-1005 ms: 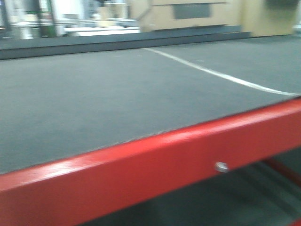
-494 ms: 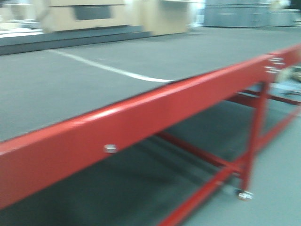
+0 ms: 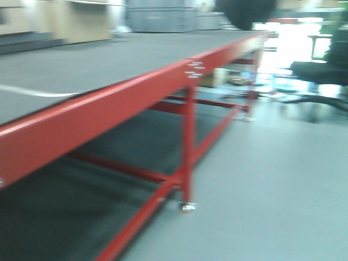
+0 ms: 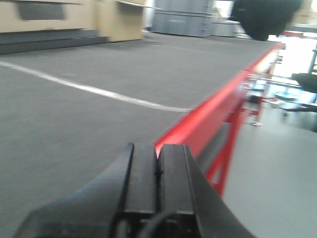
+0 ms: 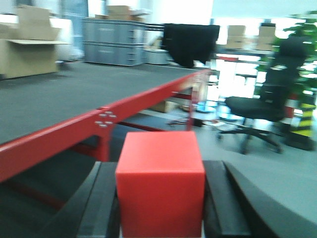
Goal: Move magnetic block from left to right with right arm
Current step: 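Drive the base along the red table holding the cube in right gripper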
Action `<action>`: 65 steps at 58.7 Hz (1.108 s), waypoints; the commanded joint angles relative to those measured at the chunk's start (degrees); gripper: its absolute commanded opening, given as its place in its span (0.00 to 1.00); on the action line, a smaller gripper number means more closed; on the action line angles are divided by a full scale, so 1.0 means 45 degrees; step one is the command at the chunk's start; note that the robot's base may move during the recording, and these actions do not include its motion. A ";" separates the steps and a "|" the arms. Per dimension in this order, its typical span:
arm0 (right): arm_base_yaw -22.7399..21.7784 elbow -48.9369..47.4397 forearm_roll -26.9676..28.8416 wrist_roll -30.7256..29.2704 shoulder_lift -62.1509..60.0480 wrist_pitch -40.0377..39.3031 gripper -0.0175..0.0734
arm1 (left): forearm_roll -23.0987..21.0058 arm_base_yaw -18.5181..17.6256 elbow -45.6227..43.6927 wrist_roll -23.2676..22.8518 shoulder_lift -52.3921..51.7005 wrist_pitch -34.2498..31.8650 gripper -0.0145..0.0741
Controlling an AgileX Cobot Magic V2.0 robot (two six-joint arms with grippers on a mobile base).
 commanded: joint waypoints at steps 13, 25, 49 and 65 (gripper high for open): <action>-0.0061 -0.0340 -0.0133 -0.0123 0.0116 -0.1182 0.34 | 0.0000 0.0002 0.0097 -0.0056 -0.0173 -0.1121 0.03; -0.0061 -0.0340 -0.0133 -0.0123 0.0116 -0.1182 0.34 | 0.0000 0.0002 0.0097 -0.0056 -0.0173 -0.1121 0.03; -0.0061 -0.0340 -0.0133 -0.0123 0.0116 -0.1182 0.34 | 0.0000 0.0002 0.0097 -0.0056 -0.0173 -0.1121 0.03; -0.0061 -0.0340 -0.0133 -0.0123 0.0116 -0.1182 0.34 | 0.0000 0.0002 0.0097 -0.0056 -0.0173 -0.1121 0.03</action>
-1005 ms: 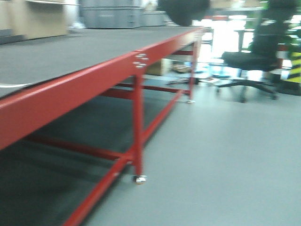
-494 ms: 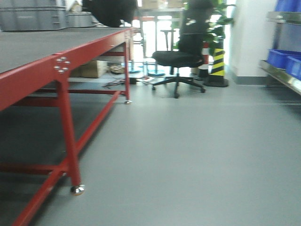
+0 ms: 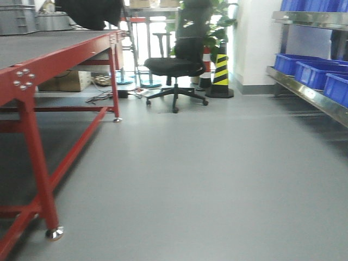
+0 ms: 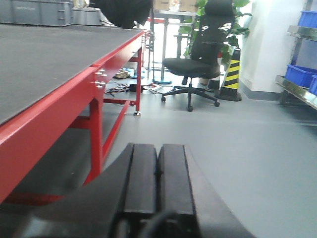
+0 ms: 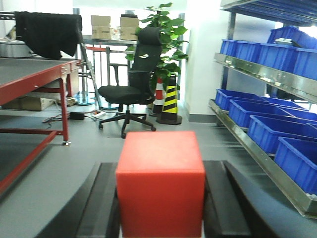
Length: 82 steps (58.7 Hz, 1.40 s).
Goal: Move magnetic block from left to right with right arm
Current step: 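Drive the base along the red table holding the cube in right gripper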
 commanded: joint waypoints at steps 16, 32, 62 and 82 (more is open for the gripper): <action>-0.0061 -0.0340 -0.0133 -0.0123 0.0116 -0.1182 0.34 | 0.0000 0.0002 0.0097 -0.0056 -0.0173 -0.1121 0.03; -0.0061 -0.0340 -0.0133 -0.0123 0.0116 -0.1182 0.34 | 0.0000 0.0002 0.0097 -0.0056 -0.0173 -0.1121 0.03; -0.0061 -0.0340 -0.0133 -0.0123 0.0116 -0.1182 0.34 | 0.0000 0.0002 0.0097 -0.0056 -0.0173 -0.1121 0.03; -0.0061 -0.0340 -0.0133 -0.0123 0.0116 -0.1182 0.34 | 0.0000 0.0002 0.0097 -0.0056 -0.0173 -0.1121 0.03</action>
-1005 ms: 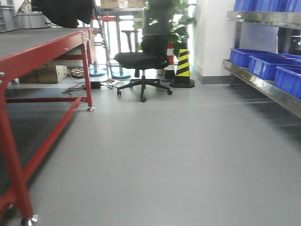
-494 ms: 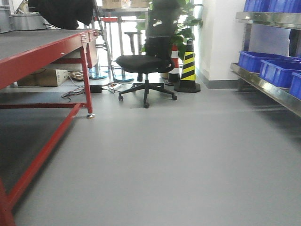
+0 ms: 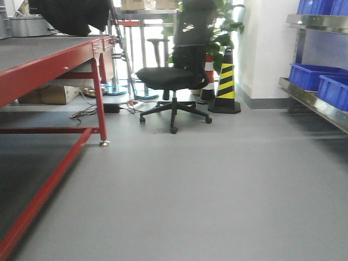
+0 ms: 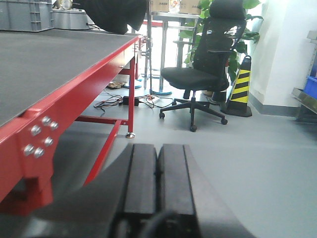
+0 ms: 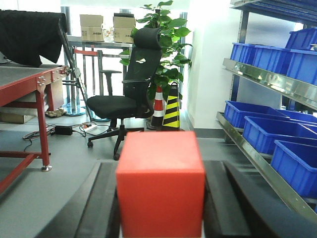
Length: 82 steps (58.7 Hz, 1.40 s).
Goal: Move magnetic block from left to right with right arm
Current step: 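Drive the base along the red table holding the cube in right gripper, then turn the base past the office chair toward the other table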
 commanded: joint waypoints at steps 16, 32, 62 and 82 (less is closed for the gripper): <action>-0.0061 -0.0340 -0.0133 -0.0123 0.0116 -0.1182 0.34 | 0.0000 0.0002 0.0097 -0.0056 -0.0173 -0.1121 0.03; -0.0061 -0.0340 -0.0133 -0.0123 0.0116 -0.1182 0.34 | 0.0000 0.0002 0.0097 -0.0056 -0.0173 -0.1121 0.03; -0.0061 -0.0340 -0.0133 -0.0123 0.0116 -0.1182 0.34 | 0.0000 0.0002 0.0097 -0.0056 -0.0173 -0.1121 0.03; -0.0061 -0.0340 -0.0133 -0.0123 0.0116 -0.1182 0.34 | 0.0000 0.0002 0.0097 -0.0056 -0.0173 -0.1121 0.03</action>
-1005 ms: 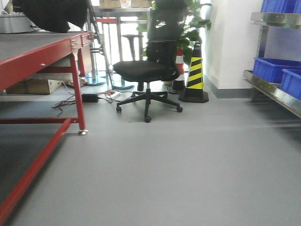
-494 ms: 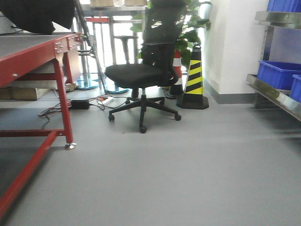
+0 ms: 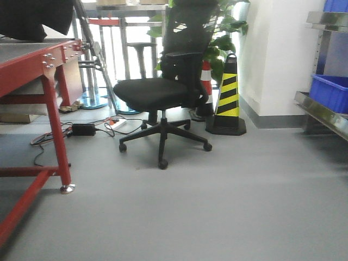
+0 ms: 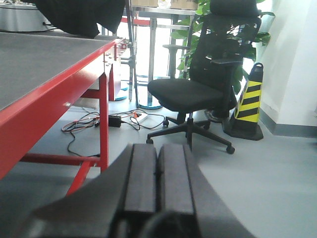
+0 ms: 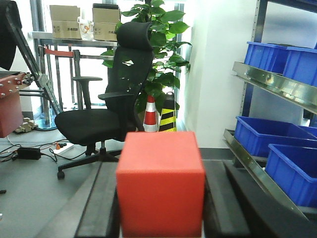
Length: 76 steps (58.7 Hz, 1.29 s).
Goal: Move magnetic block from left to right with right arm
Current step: 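Turn the base past the office chair toward the other table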
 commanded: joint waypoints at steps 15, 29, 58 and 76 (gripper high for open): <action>-0.0061 -0.0340 -0.0133 -0.0123 0.0116 -0.1182 0.34 | 0.0000 0.0002 0.0097 -0.0056 -0.0173 -0.1121 0.03; -0.0061 -0.0340 -0.0133 -0.0123 0.0116 -0.1182 0.34 | 0.0000 0.0002 0.0097 -0.0056 -0.0173 -0.1121 0.03; -0.0061 -0.0340 -0.0133 -0.0123 0.0116 -0.1173 0.34 | 0.0000 0.0002 0.0097 -0.0056 -0.0173 -0.1121 0.03; -0.0061 -0.0340 -0.0133 -0.0123 0.0116 -0.1173 0.34 | 0.0000 0.0002 0.0097 -0.0056 -0.0173 -0.1121 0.03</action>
